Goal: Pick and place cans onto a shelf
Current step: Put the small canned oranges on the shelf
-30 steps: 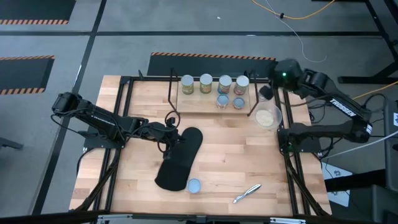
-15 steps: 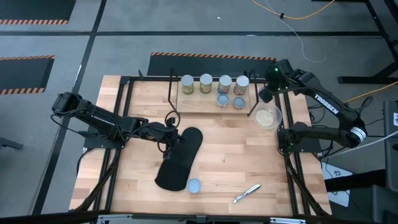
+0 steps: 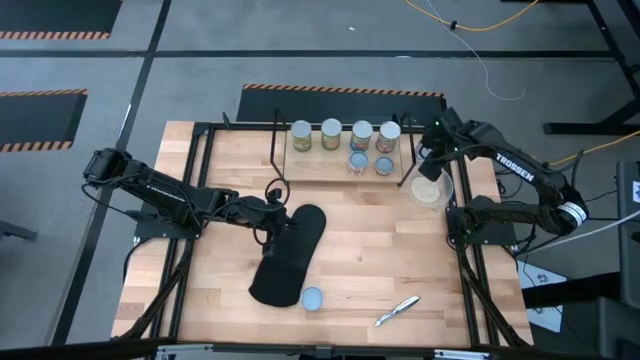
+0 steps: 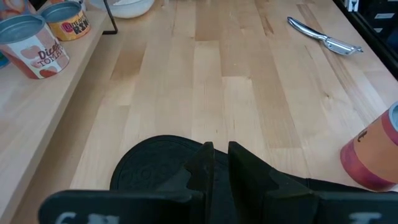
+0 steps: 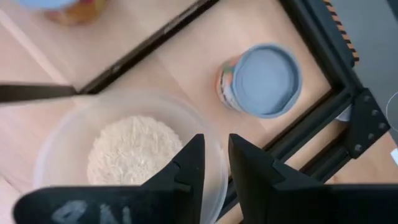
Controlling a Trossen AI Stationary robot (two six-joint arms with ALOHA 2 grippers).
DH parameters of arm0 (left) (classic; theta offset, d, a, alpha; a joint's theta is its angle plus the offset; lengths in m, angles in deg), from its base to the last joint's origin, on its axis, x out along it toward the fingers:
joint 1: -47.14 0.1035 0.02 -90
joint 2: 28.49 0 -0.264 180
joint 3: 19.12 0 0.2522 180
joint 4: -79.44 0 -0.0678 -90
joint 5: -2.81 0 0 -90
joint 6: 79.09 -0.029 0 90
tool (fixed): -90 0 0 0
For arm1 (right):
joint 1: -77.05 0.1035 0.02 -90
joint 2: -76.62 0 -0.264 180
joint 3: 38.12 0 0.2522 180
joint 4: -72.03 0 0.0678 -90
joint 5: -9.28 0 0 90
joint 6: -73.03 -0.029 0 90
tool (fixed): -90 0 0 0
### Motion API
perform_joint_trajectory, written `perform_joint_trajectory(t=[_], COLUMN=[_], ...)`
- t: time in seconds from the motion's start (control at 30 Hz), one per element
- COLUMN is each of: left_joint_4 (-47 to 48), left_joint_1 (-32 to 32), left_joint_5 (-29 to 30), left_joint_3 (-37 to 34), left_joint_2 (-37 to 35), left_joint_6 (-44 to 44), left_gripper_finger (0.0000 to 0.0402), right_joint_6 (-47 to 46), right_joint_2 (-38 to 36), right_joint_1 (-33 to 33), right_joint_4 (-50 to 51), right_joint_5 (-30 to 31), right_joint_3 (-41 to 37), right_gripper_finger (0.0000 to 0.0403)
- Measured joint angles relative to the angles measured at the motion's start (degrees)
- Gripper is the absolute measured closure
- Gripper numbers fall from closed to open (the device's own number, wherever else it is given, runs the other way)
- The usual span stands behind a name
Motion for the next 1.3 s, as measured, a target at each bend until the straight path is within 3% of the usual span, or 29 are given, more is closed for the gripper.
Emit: perform_joint_trajectory(t=[0.43,0.83,0.97,1.3], left_joint_4=[0.00,0.00,0.00,0.00], left_joint_1=[0.00,0.02,0.00,0.02], left_joint_5=[0.02,0.02,0.02,0.02], left_joint_3=[0.00,0.00,0.00,0.00], left_joint_2=[0.00,0.00,0.00,0.00], left_joint_6=[-0.02,-0.02,-0.02,-0.02], left_gripper_finger=[0.0360,0.0360,0.0360,0.0360], right_joint_6=[1.28,2.08,7.00,7.76], right_joint_2=[0.00,0.00,0.00,0.01], right_joint_1=[0.00,0.00,0.00,0.02], right_joint_4=[-4.45,-7.52,-7.54,-13.35], right_joint_5=[0.44,2.00,2.05,2.09], right_joint_3=[-3.98,-3.98,-3.98,-3.98], right_gripper_finger=[0.0323,0.0209,0.0203,0.0202])
